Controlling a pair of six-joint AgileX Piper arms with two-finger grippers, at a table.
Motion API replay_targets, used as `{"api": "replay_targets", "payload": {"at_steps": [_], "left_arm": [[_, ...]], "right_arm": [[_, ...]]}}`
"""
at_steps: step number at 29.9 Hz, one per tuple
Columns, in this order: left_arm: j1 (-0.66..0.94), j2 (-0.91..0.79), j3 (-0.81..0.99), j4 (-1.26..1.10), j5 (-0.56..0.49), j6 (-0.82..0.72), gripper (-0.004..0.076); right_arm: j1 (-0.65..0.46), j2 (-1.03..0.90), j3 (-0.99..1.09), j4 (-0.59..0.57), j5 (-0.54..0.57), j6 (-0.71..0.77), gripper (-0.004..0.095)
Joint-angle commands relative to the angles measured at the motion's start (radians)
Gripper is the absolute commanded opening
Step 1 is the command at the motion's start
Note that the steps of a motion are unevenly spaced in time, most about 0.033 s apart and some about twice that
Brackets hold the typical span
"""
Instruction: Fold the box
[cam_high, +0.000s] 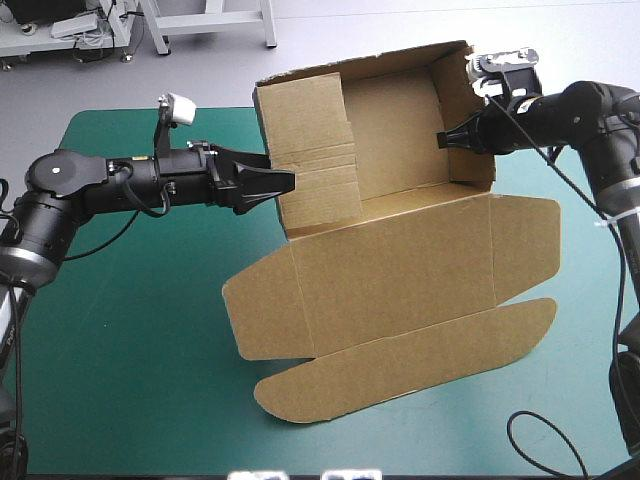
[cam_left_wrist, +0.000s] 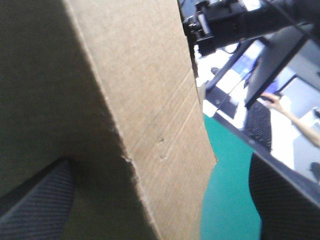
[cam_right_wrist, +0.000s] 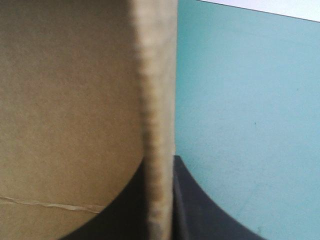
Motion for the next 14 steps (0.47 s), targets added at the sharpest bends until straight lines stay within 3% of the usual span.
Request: {"api": "replay_targets", "payload": {"at_steps": [1, 7, 14], "left_arm": [[-0.074, -0.037, -0.124, 0.218, -0.103, -0.183, 0.0672], [-0.159, -0.037, -0.240, 0.664, -0.224, -0.567, 0.0672], [-0.173, -0.035, -0.243, 0.835, -0.270, -0.766, 0.0649]], "right_arm": [[0.050, -0.040, -0.028, -0.031, -0.121, 0.083, -0.0016], [0.112, -0.040, -0.028, -0.025, -0.195, 0.131, -0.0016], [0.126, -0.040, -0.028, 0.010, -0.192, 0.131, -0.0017]]}}
